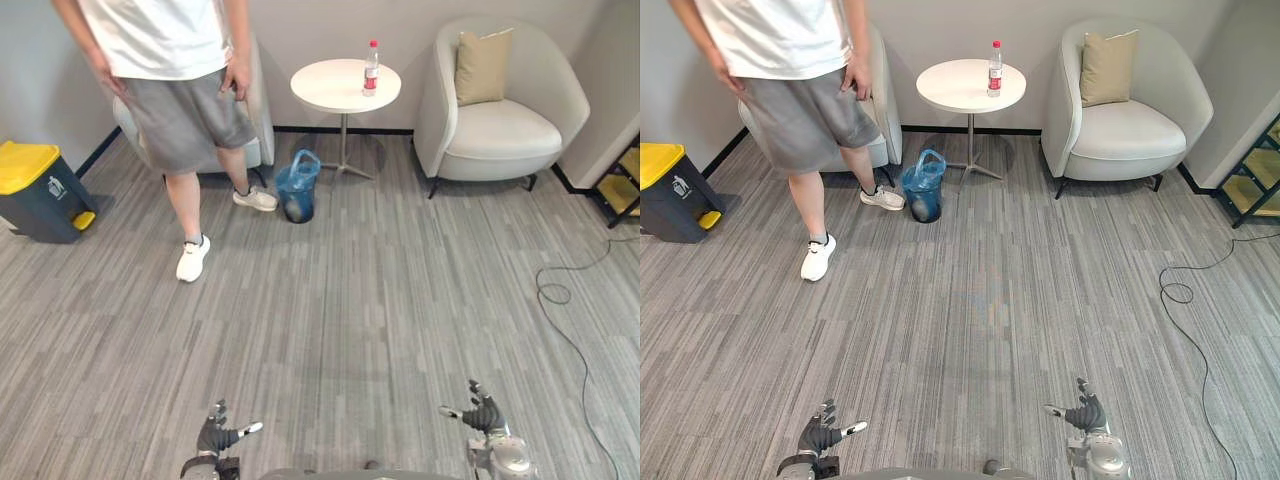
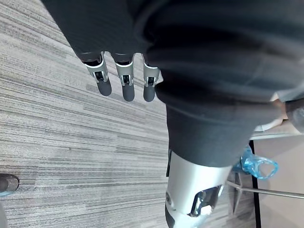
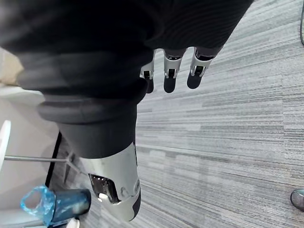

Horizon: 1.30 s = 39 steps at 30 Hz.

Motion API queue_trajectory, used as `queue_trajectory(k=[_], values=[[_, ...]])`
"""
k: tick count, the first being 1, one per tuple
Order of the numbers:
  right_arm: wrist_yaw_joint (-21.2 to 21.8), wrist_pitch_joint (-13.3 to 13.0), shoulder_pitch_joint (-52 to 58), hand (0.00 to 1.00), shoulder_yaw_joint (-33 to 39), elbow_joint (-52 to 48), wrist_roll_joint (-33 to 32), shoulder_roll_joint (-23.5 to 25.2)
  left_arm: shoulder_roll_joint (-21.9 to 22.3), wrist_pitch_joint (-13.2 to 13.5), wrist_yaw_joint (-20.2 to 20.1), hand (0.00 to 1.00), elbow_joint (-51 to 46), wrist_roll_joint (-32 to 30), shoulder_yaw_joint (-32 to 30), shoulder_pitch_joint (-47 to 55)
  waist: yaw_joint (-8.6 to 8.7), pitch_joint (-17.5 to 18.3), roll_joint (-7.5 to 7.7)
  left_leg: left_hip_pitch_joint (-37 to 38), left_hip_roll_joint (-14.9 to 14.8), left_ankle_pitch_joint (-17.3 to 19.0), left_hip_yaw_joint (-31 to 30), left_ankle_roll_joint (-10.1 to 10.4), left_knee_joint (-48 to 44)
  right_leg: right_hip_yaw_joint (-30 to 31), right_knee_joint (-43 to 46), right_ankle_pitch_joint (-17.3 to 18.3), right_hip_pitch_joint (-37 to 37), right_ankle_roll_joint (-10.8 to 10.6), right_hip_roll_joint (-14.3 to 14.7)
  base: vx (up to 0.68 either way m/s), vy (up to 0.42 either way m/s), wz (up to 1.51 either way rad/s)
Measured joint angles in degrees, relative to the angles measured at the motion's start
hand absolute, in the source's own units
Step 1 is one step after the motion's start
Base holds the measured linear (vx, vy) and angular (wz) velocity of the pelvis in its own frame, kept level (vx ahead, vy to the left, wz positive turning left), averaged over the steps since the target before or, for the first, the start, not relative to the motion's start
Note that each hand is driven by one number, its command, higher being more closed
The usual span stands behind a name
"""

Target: Gather rubbish on tea table into small bin, then transfer packed bag to large trash can.

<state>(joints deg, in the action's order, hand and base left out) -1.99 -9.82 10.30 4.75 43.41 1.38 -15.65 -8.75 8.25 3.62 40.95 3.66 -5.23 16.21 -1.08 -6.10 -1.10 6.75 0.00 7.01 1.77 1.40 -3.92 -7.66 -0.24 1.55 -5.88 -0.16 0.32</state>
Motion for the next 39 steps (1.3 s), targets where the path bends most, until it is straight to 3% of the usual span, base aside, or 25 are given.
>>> queue_trajectory(k=[16,19,20,22,24,26,30,31,34,36,37,38,39], values=[[0.8,0.1,0.1,0.0,2.6,-0.3,-1.6,-0.8,-0.7,0.0,-1.1,0.0,0.0,0.2,-1.8,1.4,0.03,0.0,-0.12,-1.3,-0.4,0.1,0.6,0.0,0.0,0.3,-0.2,-0.2,1.6,0.4,0.3,-0.05,-0.013,-0.01],[0.3,0.3,-1.2,0.0,3.8,0.6,-2.4,0.2,-0.7,-0.1,-1.1,0.0,0.0,0.2,-1.8,1.3,-0.36,-0.4,0.11,-2.9,-0.9,0.3,2.1,-0.3,-0.8,1.7,0.3,-0.3,3.4,0.5,0.8,0.04,-0.018,-0.24],[-0.4,0.3,-1.7,0.0,3.9,0.7,-3.2,0.5,-0.7,-0.1,-1.0,0.0,-0.2,0.2,-1.8,1.2,-0.42,-0.6,0.2,-3.7,-1.1,0.8,2.5,0.2,-1.7,2.0,0.6,-0.3,4.3,0.6,0.9,0.02,-0.017,-0.28],[-1.5,0.3,-2.7,0.0,3.9,0.7,-3.6,0.7,-0.3,-0.1,-0.8,0.0,-1.7,0.3,-1.8,1.1,-1.3,-1.7,-0.16,-5.4,-1.9,2.7,3.8,-0.6,-4.5,3.4,2.6,0.3,6.3,0.5,1.6,0.02,-0.008,-0.4],[-1.9,0.5,-4.3,0.0,3.9,0.7,-3.7,1.0,-0.2,-0.1,-0.6,0.0,-3.5,0.4,-1.8,0.1,-1.65,-2.6,-0.1,-8.7,-2.1,5.1,4.7,-1.3,-8.8,4.3,10.7,4.7,11.4,0.3,1.3,0.01,0.005,-0.23],[-2.7,1.3,-4.9,0.0,3.8,0.6,-3.8,2.1,-0.3,-0.1,-0.2,0.0,-5.0,0.4,-1.5,-0.3,-1.45,-3.8,0.99,-10.5,-1.1,8.6,5.0,-2.2,-13.4,3.9,22.4,11.5,16.7,-1.4,-0.7,0.0,0.0,0.0],[-3.2,1.7,-4.5,0.0,3.3,0.4,-4.0,3.9,-1.0,-0.4,0.6,0.0,-4.8,0.4,-0.5,-1.2,-1.43,-5.6,1.8,-8.7,-0.9,14.4,4.7,-3.6,-17.1,-4.0,42.5,15.8,25.2,-2.9,-5.9,0.16,0.001,-0.05],[-3.3,1.7,-4.5,0.0,3.2,0.4,-4.1,4.0,-1.1,-0.5,0.8,0.0,-4.8,0.5,-0.5,-1.2,-1.38,-5.9,1.39,-8.2,-1.2,15.0,4.6,-3.6,-16.9,-5.2,42.5,15.9,26.4,-2.8,-6.6,0.3,-0.02,-0.08],[-3.5,1.7,-5.9,0.0,3.3,0.4,-4.1,3.6,-1.8,-0.5,1.9,0.0,-4.4,1.8,-0.7,-3.0,-0.63,-7.5,1.31,-3.7,-4.4,17.2,3.4,-1.0,-13.9,-8.9,35.1,14.4,33.2,-3.8,-7.4,0.5,-0.104,0.16],[-4.0,1.7,-6.1,0.0,3.5,0.1,-4.1,3.2,-1.7,-0.5,2.2,0.0,-4.2,2.2,-1.1,-4.2,1.01,-7.6,1.15,-0.4,-6.8,17.5,1.6,0.7,-10.4,-9.4,31.3,9.8,36.6,-3.3,-7.4,0.56,-0.19,0.66],[-4.5,1.7,-5.9,0.0,3.5,-0.1,-4.1,3.0,-1.7,-0.3,2.6,0.0,-3.9,2.1,-1.0,-4.9,1.97,-7.2,1.68,1.8,-7.9,17.3,-0.1,1.7,-9.6,-9.4,32.8,5.1,36.8,-1.2,-7.6,0.56,-0.218,0.65],[-4.6,1.7,-5.8,0.0,3.5,-0.5,-4.1,2.8,-1.4,-0.3,2.7,0.0,-3.1,2.1,-1.0,-5.7,2.07,-7.2,1.42,1.9,-8.6,17.3,-0.9,1.8,-11.2,-10.0,35.3,6.4,36.7,1.6,-7.5,1.04,-0.407,0.61],[-4.7,1.4,-6.2,0.0,3.6,-2.9,-4.2,2.6,-0.8,-0.3,2.7,0.0,-2.6,1.8,-1.0,-6.6,2.17,-7.6,0.0,-2.3,-11.2,13.6,-2.7,4.6,-23.4,-12.6,38.8,11.6,34.7,3.8,-6.7,0.75,-0.297,0.26]])
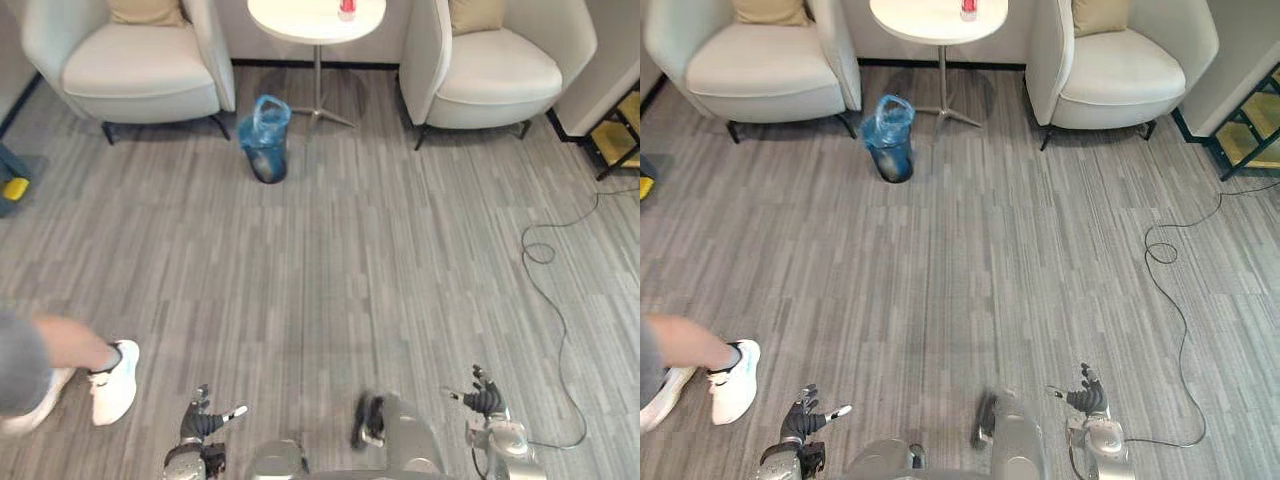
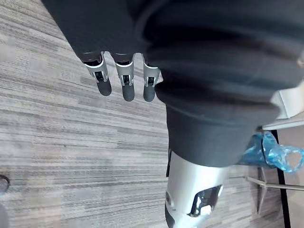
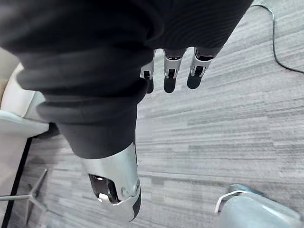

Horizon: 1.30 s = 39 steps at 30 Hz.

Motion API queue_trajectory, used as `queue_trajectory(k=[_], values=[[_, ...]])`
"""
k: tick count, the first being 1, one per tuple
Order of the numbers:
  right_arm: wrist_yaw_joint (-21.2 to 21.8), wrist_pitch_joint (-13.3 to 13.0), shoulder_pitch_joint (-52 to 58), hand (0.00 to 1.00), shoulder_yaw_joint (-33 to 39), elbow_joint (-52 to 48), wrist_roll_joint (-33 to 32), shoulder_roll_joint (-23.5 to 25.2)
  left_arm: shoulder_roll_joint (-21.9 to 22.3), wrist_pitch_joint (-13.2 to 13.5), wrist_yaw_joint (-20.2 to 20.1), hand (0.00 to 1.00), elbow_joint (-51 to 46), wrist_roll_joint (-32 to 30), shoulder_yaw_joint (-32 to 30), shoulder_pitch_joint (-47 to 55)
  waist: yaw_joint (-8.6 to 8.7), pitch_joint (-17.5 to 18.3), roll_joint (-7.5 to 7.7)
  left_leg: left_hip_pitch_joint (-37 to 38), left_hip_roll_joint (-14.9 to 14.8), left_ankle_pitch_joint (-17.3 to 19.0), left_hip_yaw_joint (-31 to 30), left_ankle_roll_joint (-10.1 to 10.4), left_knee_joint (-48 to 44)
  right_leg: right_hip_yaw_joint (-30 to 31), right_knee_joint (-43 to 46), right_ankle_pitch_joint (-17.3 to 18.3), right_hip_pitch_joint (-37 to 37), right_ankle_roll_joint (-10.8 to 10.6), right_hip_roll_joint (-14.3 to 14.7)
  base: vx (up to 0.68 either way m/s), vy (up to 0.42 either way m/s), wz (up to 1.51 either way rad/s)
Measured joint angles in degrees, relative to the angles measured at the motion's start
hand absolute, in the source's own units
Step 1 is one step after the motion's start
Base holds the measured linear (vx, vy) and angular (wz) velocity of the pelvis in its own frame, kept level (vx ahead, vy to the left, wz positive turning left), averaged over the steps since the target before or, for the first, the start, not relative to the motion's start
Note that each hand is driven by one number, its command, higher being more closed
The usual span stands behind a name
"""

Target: Gather rubbish on tea table into small bin, then transfer packed bag to large trash can.

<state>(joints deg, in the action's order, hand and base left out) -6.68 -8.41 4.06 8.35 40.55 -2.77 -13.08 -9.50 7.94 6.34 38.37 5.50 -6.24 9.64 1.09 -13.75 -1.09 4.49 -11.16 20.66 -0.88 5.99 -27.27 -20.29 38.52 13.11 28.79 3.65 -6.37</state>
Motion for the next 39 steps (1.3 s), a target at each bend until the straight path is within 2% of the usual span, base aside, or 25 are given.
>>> queue_trajectory(k=[2,3,5,6,7,9,11,12,13,14,15,16,17,18,20,22,25,27,28,29,31,32,35,37,39], values=[[0.0,0.0,-0.1,0.0,-0.1,-1.3,-0.1,0.1,0.2,0.0,0.0,0.0,0.1,0.0,-0.1,0.0,-0.22,-0.4,-0.68,-3.9,-1.0,-6.3,-0.7,-1.3,-10.4,-0.4,-1.6,2.5,-3.6,0.2,1.7,0.78,-0.317,0.02],[-0.4,-0.2,-0.7,0.0,-0.5,-1.5,-0.4,0.1,0.6,0.0,-0.1,0.0,0.3,0.0,-0.1,0.5,-1.39,-1.7,-1.93,-9.3,-3.2,-14.2,-1.0,-2.4,-25.8,-0.5,-7.1,3.7,-11.7,0.6,5.3,0.78,-0.295,-0.14],[-1.1,-0.4,-2.1,0.0,-1.4,-1.5,-2.4,1.4,0.3,0.0,-0.1,0.0,0.1,0.0,-0.3,0.5,-3.57,-3.2,-0.41,-18.2,-2.5,-8.1,1.3,-4.5,-40.2,0.9,-15.7,3.9,-23.4,0.9,7.4,0.7,-0.196,-0.13],[-1.1,-0.5,-2.5,0.0,-1.9,-1.5,-2.9,1.6,0.3,0.0,-0.1,0.0,-0.1,0.1,-0.3,0.5,-3.85,-3.6,0.55,-20.5,-1.5,-7.0,2.6,-5.4,-40.6,1.5,-18.0,3.9,-26.4,0.9,7.3,0.83,-0.216,-0.02],[-1.1,-0.9,-3.1,0.0,-2.5,-1.6,-3.8,1.5,0.5,0.0,-0.1,0.0,-0.6,0.2,-0.1,0.7,-4.96,-3.9,1.7,-25.6,1.0,-6.1,5.1,-6.8,-38.5,1.9,-22.5,3.9,-31.8,0.9,7.1,0.72,-0.169,-0.09],[-1.2,-1.4,-4.3,0.0,-2.5,-1.5,-4.2,0.7,1.5,0.0,0.0,0.0,-1.9,0.3,-0.1,0.8,-6.27,-3.9,1.87,-32.9,4.8,-5.8,7.1,-7.2,-28.3,3.3,-26.3,3.9,-36.5,0.9,7.0,0.79,-0.119,-0.4],[-1.5,-1.4,-6.7,0.0,-2.6,-0.3,-4.4,0.3,2.2,0.1,0.0,0.0,-2.5,0.4,-0.3,0.9,-8.83,-3.9,1.6,-37.1,8.9,-10.4,7.4,-4.7,-5.9,6.2,-29.1,4.1,-40.4,0.5,6.8,0.83,0.03,-0.91],[-2.1,-1.3,-6.8,0.0,-2.5,-0.3,-4.5,0.3,2.3,0.2,0.1,0.0,-3.0,0.5,-0.2,3.2,-10.0,-2.6,-0.25,-36.7,9.0,-20.9,6.8,-8.7,6.6,9.3,-29.6,5.3,-44.0,-1.9,8.3,0.83,0.103,-0.93],[-2.2,-1.3,-6.8,0.0,-2.5,0.0,-4.5,0.8,1.9,0.2,0.2,0.0,-2.9,0.6,-0.1,3.6,-10.85,-2.6,0.75,-37.1,9.1,-23.3,6.4,-11.3,2.8,10.7,-28.4,6.5,-45.2,-3.8,7.4,0.84,0.124,-0.62],[-2.2,-1.2,-6.5,0.0,-2.3,0.7,-4.4,1.9,0.8,0.0,0.2,0.0,-2.5,0.6,-0.3,2.4,-10.82,-1.3,4.43,-38.2,11.3,-17.8,8.5,-11.8,-1.7,11.1,-23.3,7.0,-43.5,-4.9,3.9,0.66,0.105,-0.11],[-2.2,-1.1,-6.1,0.0,-1.9,0.7,-4.4,2.1,0.9,0.0,0.2,0.0,-2.8,0.6,-0.2,2.1,-10.81,-0.6,5.46,-38.1,11.9,-15.7,8.9,-12.1,-3.1,11.6,-18.1,6.2,-41.5,-6.2,2.5,0.97,0.122,0.07],[-2.2,-1.1,-6.0,0.0,-1.6,0.7,-4.3,2.4,1.3,0.2,0.1,0.0,-3.5,0.6,0.1,2.0,-10.7,-0.4,5.85,-36.2,12.3,-11.4,9.1,-13.0,-5.8,13.1,-6.3,1.3,-37.6,-10.4,0.9,0.82,0.104,-0.09],[-2.1,-1.1,-6.1,0.0,-1.7,0.8,-4.3,2.8,1.3,0.1,0.1,0.0,-3.4,0.6,0.0,1.9,-9.97,-0.5,5.75,-33.4,12.3,-8.9,9.0,-13.4,-6.8,14.5,4.4,0.5,-34.3,-13.6,0.2,0.96,0.121,-0.22],[-2.1,-1.1,-6.1,0.0,-2.1,0.9,-3.8,3.8,0.9,0.0,0.2,0.0,-3.2,0.6,-0.1,2.0,-9.44,-0.6,5.48,-26.2,12.3,-6.2,8.7,-13.5,-5.5,13.9,19.5,0.7,-29.0,-13.4,-1.3,0.74,0.095,-0.21],[-2.1,-1.1,-5.8,0.0,-2.8,0.9,-3.4,4.1,0.6,0.0,0.3,0.0,-3.2,0.7,-0.1,1.9,-8.88,-1.0,4.71,-19.4,12.1,-5.6,8.1,-13.5,-2.2,10.6,23.7,1.7,-26.5,-10.4,-2.6,0.59,0.074,-0.11],[-2.0,-1.3,-5.1,0.0,-4.1,-0.2,-3.2,3.6,0.6,0.3,0.3,0.0,-3.3,1.3,-0.3,1.4,-7.67,-0.1,2.0,-9.5,10.0,-4.4,5.7,-12.3,5.3,4.7,20.3,3.9,-18.7,-6.7,-1.7,0.61,0.04,0.08],[-2.0,-1.2,-5.2,0.0,-4.4,0.5,-3.1,3.3,-0.2,0.2,0.3,0.0,-2.7,1.7,-1.2,0.2,-5.98,-0.4,2.0,-3.9,9.4,-3.2,3.1,-11.3,8.8,4.7,2.1,3.4,-11.2,-7.5,-0.3,0.55,-0.083,0.51],[-2.1,-0.6,-4.8,0.0,-4.2,1.3,-2.9,2.8,-0.5,0.2,0.4,0.0,-2.8,1.7,-1.3,0.2,-4.99,-0.3,2.33,-1.7,9.2,-2.0,0.5,-8.9,10.1,8.3,-16.7,-2.2,-10.7,-9.0,2.3,0.46,-0.163,0.92],[-2.2,0.0,-4.0,0.0,-3.9,1.4,-2.0,2.8,-0.6,0.2,0.5,0.0,-2.6,1.7,-1.7,0.2,-4.86,0.1,3.12,0.2,9.1,-0.2,-1.7,-6.0,9.7,11.2,-21.3,-12.3,-10.7,-6.5,3.1,0.51,-0.226,1.02],[-2.2,0.1,-3.8,0.0,-3.9,1.5,-1.6,2.5,-0.1,0.2,0.6,0.0,-2.0,1.7,-2.1,-0.2,-4.96,0.3,2.46,0.2,8.3,0.1,-2.8,-5.4,8.3,10.9,-19.9,-12.9,-10.9,-4.8,3.5,0.55,-0.252,0.99],[-2.1,0.1,-4.7,0.0,-4.7,0.3,-1.1,2.6,0.5,0.2,1.5,0.0,-1.9,1.7,-2.4,0.2,-5.27,0.8,1.3,-4.9,5.8,-2.4,-3.6,-1.6,-3.2,7.5,-21.9,-11.7,-13.9,-2.9,5.2,0.63,-0.29,0.56],[-2.1,0.0,-4.9,0.0,-4.9,-2.1,-1.1,2.6,1.0,0.0,1.4,0.0,-1.8,1.7,-2.4,0.5,-5.37,0.7,0.94,-9.7,4.7,-7.0,-3.1,-1.6,-14.4,6.8,-24.4,-10.9,-17.1,-1.8,6.4,0.63,-0.296,0.41],[-3.2,-0.4,-5.3,0.0,-4.7,-4.7,-1.2,2.6,2.6,0.0,1.3,0.0,-1.9,1.7,-1.5,0.1,-7.12,-0.1,1.65,-16.7,1.6,-4.4,1.6,-3.7,-25.9,6.7,-29.0,-10.3,-26.3,-0.9,7.0,0.46,-0.145,0.24],[-3.4,-1.2,-6.3,0.0,-4.4,-5.3,-1.2,2.5,2.6,0.2,1.2,0.0,-2.2,1.7,0.0,0.0,-8.1,-0.8,2.87,-20.1,3.1,-3.8,4.6,-4.5,-20.6,6.7,-31.3,-10.2,-30.9,-0.8,5.2,0.38,-0.024,0.12],[-3.5,-1.9,-7.0,0.0,-3.3,-6.0,-1.2,2.3,2.7,0.2,1.2,0.0,-2.3,1.7,0.4,0.1,-8.03,-0.7,2.54,-22.5,4.5,-5.1,6.2,-2.9,-7.4,6.5,-31.7,-9.3,-32.0,-2.2,4.0,0.31,0.081,-0.09]])
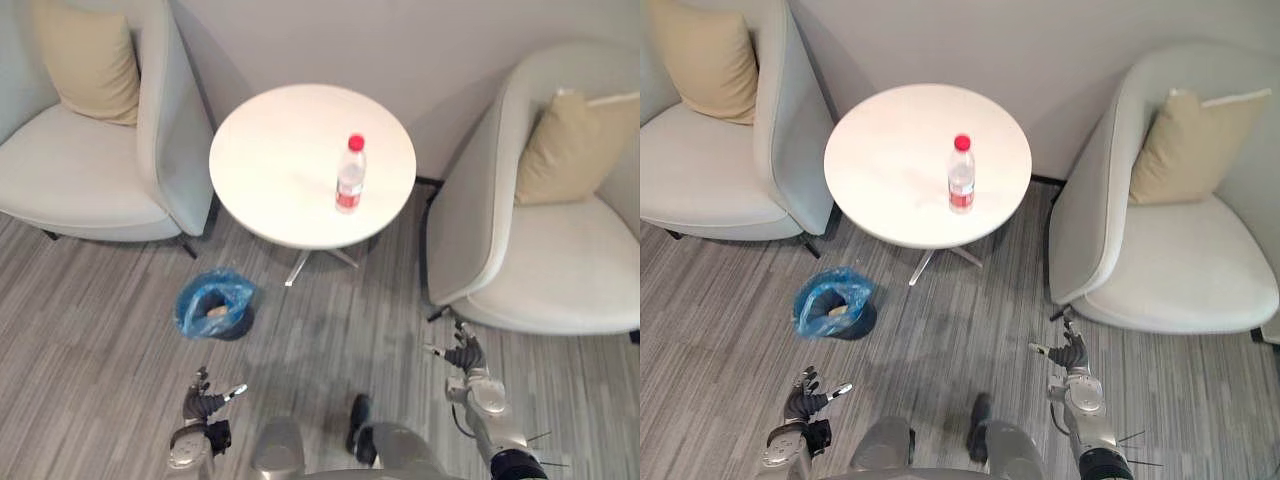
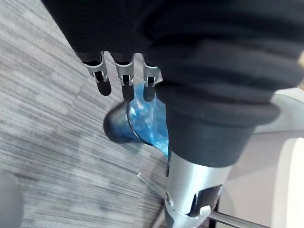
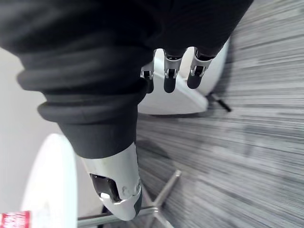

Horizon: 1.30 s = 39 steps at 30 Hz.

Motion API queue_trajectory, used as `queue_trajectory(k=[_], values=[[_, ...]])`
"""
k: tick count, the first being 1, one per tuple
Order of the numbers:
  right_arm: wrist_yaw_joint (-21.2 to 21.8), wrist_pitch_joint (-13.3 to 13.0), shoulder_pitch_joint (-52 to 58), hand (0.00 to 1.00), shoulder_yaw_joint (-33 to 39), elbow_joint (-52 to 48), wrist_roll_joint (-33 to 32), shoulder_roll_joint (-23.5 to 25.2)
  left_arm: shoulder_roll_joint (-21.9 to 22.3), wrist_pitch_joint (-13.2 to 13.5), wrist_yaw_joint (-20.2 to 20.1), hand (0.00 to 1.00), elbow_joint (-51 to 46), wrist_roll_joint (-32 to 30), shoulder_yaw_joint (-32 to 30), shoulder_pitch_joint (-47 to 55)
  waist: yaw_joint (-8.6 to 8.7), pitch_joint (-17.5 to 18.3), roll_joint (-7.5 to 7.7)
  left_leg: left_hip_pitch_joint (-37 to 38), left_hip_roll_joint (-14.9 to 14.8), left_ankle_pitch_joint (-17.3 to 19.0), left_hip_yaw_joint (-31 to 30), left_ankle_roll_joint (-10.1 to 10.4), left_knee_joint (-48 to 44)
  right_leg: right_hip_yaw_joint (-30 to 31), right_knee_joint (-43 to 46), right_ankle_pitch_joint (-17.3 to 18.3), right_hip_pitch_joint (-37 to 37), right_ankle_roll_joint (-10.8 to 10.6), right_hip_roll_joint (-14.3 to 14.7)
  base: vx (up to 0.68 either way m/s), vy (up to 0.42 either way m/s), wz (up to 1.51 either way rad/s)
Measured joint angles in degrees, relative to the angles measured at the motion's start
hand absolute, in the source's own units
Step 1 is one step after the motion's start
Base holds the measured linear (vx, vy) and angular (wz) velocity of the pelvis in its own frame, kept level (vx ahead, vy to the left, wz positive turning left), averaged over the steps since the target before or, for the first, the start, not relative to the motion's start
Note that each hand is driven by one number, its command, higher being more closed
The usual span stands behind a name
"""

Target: Gather rubbish on tea table into small bin, then transfer packed bag to large trash can.

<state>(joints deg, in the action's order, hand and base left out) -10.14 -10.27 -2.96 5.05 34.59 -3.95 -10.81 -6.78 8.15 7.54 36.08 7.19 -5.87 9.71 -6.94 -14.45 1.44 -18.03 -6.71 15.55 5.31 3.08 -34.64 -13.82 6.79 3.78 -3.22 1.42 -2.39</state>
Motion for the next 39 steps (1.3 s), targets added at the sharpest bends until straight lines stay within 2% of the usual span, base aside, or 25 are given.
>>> queue_trajectory(k=[1,2,3,4,5,6,7,9,10,12,13,14,15,17,20,25,32,36,39], values=[[0.0,-0.3,0.0,0.0,0.3,-0.8,0.0,-0.9,0.2,0.1,0.0,0.0,-0.1,0.0,0.3,0.3,-0.14,0.1,-2.16,0.0,-0.4,-8.7,0.3,0.6,10.1,0.0,0.1,1.9,-1.0,-2.5,0.8,0.31,0.148,-0.16],[0.0,-0.3,-0.1,0.0,0.5,-1.4,0.0,-1.5,0.5,0.1,0.0,0.0,0.0,0.0,0.3,0.6,-0.15,0.0,-3.85,-0.3,-1.1,-13.3,-0.1,-2.1,12.3,0.1,0.2,3.7,-1.9,-3.5,1.9,0.32,0.171,-0.06],[-0.1,-0.2,0.1,0.0,0.7,-1.6,0.1,-0.7,-0.2,-0.1,0.0,0.0,0.5,0.0,0.3,-0.3,-0.12,-0.8,-2.26,0.3,0.8,-11.5,0.5,-3.2,10.4,0.7,2.1,6.3,-1.9,-5.2,-0.8,0.19,0.12,0.02],[0.1,-0.2,0.3,0.0,0.6,-1.7,0.2,-0.7,-0.3,0.0,0.0,0.0,0.2,0.0,0.3,0.0,-0.25,-0.6,-1.8,0.7,1.5,-11.0,0.9,-3.6,11.1,1.1,3.8,7.0,-1.3,-5.5,-1.8,0.21,0.135,0.09],[0.2,-0.2,0.1,0.0,0.5,-1.9,0.3,-0.7,-0.2,0.0,0.0,0.0,0.1,0.0,0.5,0.3,-0.18,-0.5,-1.24,1.4,3.0,-9.9,1.8,-4.7,11.6,1.9,7.7,8.7,0.1,-6.6,-3.5,0.21,0.16,-0.1],[0.2,-0.2,-0.5,0.0,0.3,-2.0,1.2,-0.7,-0.2,0.0,0.0,0.0,0.2,0.0,1.0,0.8,-0.22,-0.6,-1.26,2.4,3.8,-7.9,2.6,-5.1,11.6,3.2,14.0,9.7,2.4,-7.8,-5.1,0.21,0.195,-0.17],[0.2,-0.2,-0.7,0.0,-0.4,-2.1,1.8,-0.8,-0.2,0.0,0.0,0.0,0.2,-0.1,1.0,1.3,-0.12,-0.6,-1.26,3.3,4.1,-7.1,2.9,-5.0,11.7,4.0,17.5,9.8,3.6,-7.9,-5.8,0.15,0.169,-0.26],[0.3,-0.2,-0.1,0.0,-3.1,-4.2,2.6,-0.7,-1.2,0.0,-0.1,0.0,0.3,-0.1,1.6,2.2,0.24,-0.7,-1.11,6.7,4.9,-6.0,2.9,-5.8,12.7,7.4,31.1,8.8,8.8,-9.6,-7.1,0.16,0.119,0.02],[0.4,-0.3,0.8,0.0,-4.6,-6.3,3.1,-0.7,-2.1,0.0,-0.1,0.0,0.3,-0.1,1.9,2.1,1.06,-0.6,-0.92,8.5,5.4,-5.8,1.8,-5.9,13.5,10.5,34.4,9.8,10.8,-8.7,-6.3,0.2,0.069,0.55],[0.5,-0.7,1.1,0.0,-6.3,-10.7,4.7,-0.7,-3.2,0.1,-0.1,0.0,0.2,-0.1,1.9,1.5,2.72,0.0,-0.04,9.4,6.6,-6.3,-0.6,-5.9,14.8,14.3,29.5,11.4,13.5,-8.3,-4.2,0.21,-0.019,0.85],[0.3,-0.9,0.9,0.0,-6.4,-12.2,5.3,-0.7,-3.6,0.2,0.0,0.0,0.2,-0.1,2.0,1.0,2.97,0.3,1.01,9.2,7.8,-6.5,-2.0,-5.9,14.4,16.3,21.7,10.4,13.6,-7.6,-3.7,0.18,-0.08,0.82],[0.3,-1.0,0.9,0.0,-6.3,-12.4,5.7,-0.7,-3.6,0.2,0.0,0.0,0.3,-0.1,2.0,0.7,2.99,0.5,1.55,9.2,8.6,-6.5,-2.6,-5.9,14.3,16.3,18.3,8.5,13.5,-6.6,-3.9,0.15,-0.092,0.73],[0.3,-1.0,0.8,0.0,-6.3,-12.4,6.0,-0.8,-3.5,0.3,0.0,0.0,0.3,-0.1,2.2,0.4,2.87,0.6,1.99,9.2,9.4,-6.4,-3.2,-5.8,14.1,16.2,16.0,6.1,13.7,-6.8,-4.1,0.16,-0.121,0.62],[0.4,-0.9,0.0,0.0,-6.3,-11.9,6.4,-0.8,-2.4,1.2,-0.1,0.0,0.3,-0.1,3.7,0.3,2.48,1.2,-0.07,9.3,8.2,-7.0,-5.7,-4.6,15.8,14.3,11.0,4.3,11.5,-6.1,-3.1,0.18,-0.141,0.43],[0.5,-1.2,-1.9,0.0,-8.4,-12.2,6.8,-0.8,-2.2,1.2,-0.1,0.0,0.5,-0.2,3.7,1.1,2.5,1.5,-0.85,9.5,6.2,-8.4,-6.8,-2.8,19.7,13.5,2.4,-0.2,8.6,-5.0,-0.8,0.14,-0.135,-0.03],[1.6,-1.2,-1.5,0.0,-8.9,-12.3,6.8,-0.8,-0.5,1.2,-1.1,0.0,2.0,-0.2,4.6,1.3,2.91,1.8,-1.59,12.4,5.9,-9.3,-7.5,-2.4,22.8,12.4,-1.8,-1.3,4.7,-4.6,-0.5,0.06,-0.064,0.07],[1.2,-1.2,-3.6,0.0,-10.9,-11.6,5.8,1.0,-0.2,1.3,-1.2,0.0,3.0,-0.6,7.0,1.7,2.58,1.8,-2.88,12.6,6.8,-13.7,-11.9,-1.9,28.0,8.5,-3.5,-2.3,4.5,-4.0,-0.8,-0.03,-0.045,0.32],[-0.4,-1.2,-9.4,0.0,-10.6,-7.9,2.3,1.5,-0.1,1.3,-1.3,0.0,4.6,-0.5,8.9,1.5,1.73,1.0,-4.27,11.7,7.0,-16.1,-13.7,-1.4,30.0,7.1,-4.8,-3.9,5.0,-3.9,-0.8,-0.11,-0.016,0.21],[-2.4,-1.2,-14.4,0.0,-10.0,-5.2,0.6,0.8,0.1,1.3,-1.3,0.0,4.7,-0.4,9.4,1.2,1.37,-0.1,-5.94,9.5,7.4,-18.3,-16.1,-1.0,31.8,5.0,-5.2,-4.6,6.8,-4.1,-0.8,-0.16,-0.007,0.38]])
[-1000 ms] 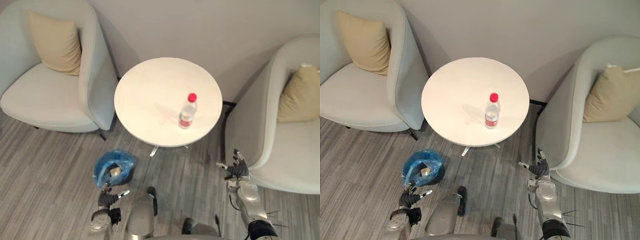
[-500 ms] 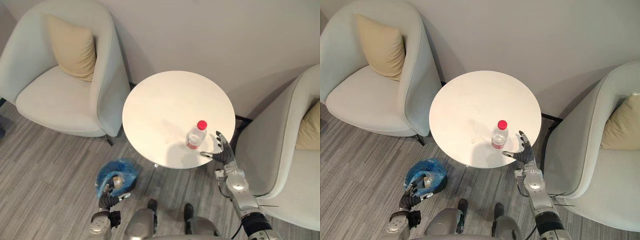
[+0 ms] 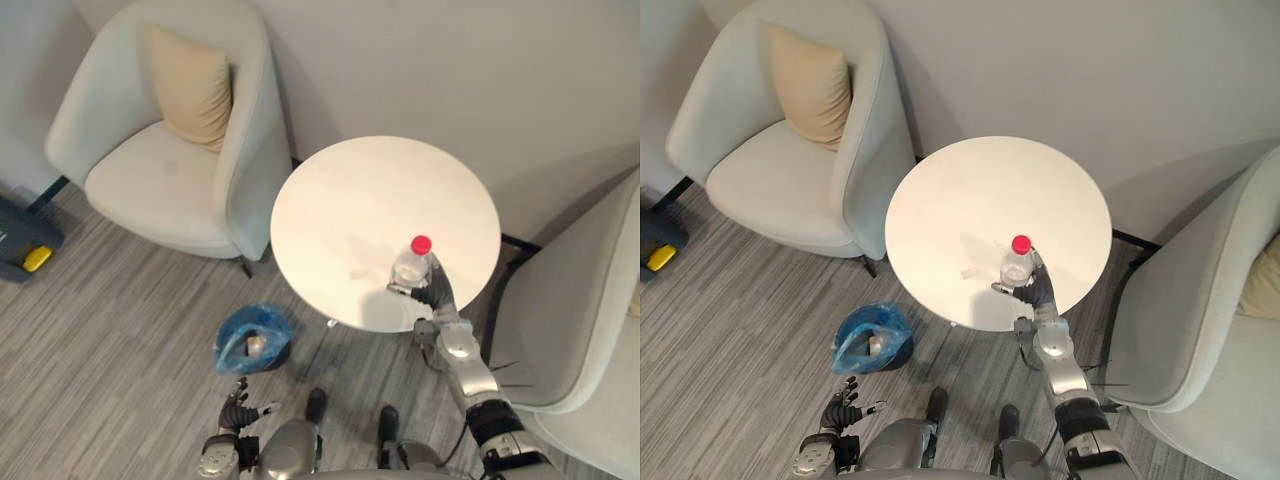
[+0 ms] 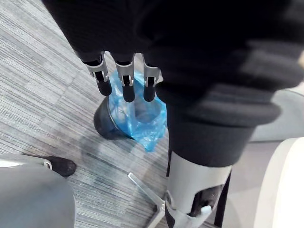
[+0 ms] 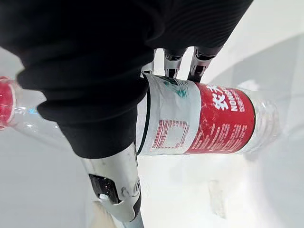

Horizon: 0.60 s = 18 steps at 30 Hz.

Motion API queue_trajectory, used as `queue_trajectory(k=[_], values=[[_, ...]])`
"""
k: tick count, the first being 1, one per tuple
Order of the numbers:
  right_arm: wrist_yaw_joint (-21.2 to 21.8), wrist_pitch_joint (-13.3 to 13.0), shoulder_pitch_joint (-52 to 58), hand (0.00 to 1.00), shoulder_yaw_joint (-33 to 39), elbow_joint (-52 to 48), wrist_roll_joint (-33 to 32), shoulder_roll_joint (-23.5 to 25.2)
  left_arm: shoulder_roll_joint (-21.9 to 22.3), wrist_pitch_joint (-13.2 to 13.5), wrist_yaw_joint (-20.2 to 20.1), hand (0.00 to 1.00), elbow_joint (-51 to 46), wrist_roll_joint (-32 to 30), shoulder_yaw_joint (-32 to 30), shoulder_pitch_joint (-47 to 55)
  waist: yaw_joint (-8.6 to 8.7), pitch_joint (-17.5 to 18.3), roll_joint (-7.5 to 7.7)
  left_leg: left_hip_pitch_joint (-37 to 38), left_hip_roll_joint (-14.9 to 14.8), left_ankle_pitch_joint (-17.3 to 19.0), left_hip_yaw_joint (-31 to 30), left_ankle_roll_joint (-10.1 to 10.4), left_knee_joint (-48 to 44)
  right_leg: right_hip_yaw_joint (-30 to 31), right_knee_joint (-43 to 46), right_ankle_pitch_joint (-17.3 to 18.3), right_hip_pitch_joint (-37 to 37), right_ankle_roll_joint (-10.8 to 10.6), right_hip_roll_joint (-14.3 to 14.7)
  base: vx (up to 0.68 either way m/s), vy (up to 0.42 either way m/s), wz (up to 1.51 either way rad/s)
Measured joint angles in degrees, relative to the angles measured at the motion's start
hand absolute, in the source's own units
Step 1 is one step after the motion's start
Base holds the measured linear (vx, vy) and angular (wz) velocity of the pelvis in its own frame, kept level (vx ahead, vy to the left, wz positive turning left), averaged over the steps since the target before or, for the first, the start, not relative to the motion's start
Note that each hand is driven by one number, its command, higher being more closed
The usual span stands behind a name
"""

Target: Gather rubbish on tea table into small bin, then transfer packed bag to large trash can.

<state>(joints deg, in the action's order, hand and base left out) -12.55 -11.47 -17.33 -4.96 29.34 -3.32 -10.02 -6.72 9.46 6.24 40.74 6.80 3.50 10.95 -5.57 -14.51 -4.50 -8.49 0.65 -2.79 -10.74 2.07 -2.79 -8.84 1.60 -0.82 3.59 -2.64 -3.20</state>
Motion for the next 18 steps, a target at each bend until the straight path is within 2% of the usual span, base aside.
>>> queue_trajectory(k=[2,3,4,9,18], values=[[-0.9,0.1,-2.9,0.0,0.7,1.6,-1.2,-0.3,0.0,0.0,0.0,0.0,0.4,0.1,0.5,0.2,-0.27,-0.6,-0.77,-0.8,0.0,-1.4,-1.5,0.2,1.5,-1.4,-0.4,-0.2,0.7,-0.3,0.0,-0.11,-0.012,0.36],[-1.5,0.1,-4.2,1.0,1.1,2.5,-1.3,-0.2,0.0,0.0,0.0,0.0,0.4,0.3,0.7,0.3,-0.9,-1.0,-0.92,-0.9,0.0,-1.8,-1.8,0.6,2.0,-1.7,-0.6,-0.4,0.7,-0.1,0.0,-0.12,-0.007,0.19],[-2.5,0.2,-6.3,1.0,1.4,4.2,-1.5,-0.1,0.0,0.0,0.0,0.0,0.3,0.4,1.0,0.2,-1.83,-1.7,-1.02,-0.9,-0.2,-2.3,-1.9,0.5,2.4,-1.8,-0.9,-0.8,0.8,0.0,0.0,-0.1,-0.006,0.14],[-4.8,0.5,-14.2,1.0,2.0,6.7,-3.4,-1.4,-0.1,0.1,0.1,0.0,0.3,1.2,1.0,0.2,-3.07,-2.6,-1.01,-3.0,-0.6,-3.5,-2.6,0.7,3.3,-2.3,-0.6,-1.3,3.1,0.7,0.2,-0.04,-0.005,0.04],[-4.7,0.7,-15.6,1.0,1.6,5.8,-5.7,-3.1,-0.2,0.9,0.3,0.0,0.0,1.7,0.9,-1.2,-2.85,-3.5,-0.51,-3.0,-0.7,-3.9,-2.5,0.2,3.9,-2.0,-0.7,-1.2,3.6,0.7,0.3,0.03,-0.011,-0.02]])
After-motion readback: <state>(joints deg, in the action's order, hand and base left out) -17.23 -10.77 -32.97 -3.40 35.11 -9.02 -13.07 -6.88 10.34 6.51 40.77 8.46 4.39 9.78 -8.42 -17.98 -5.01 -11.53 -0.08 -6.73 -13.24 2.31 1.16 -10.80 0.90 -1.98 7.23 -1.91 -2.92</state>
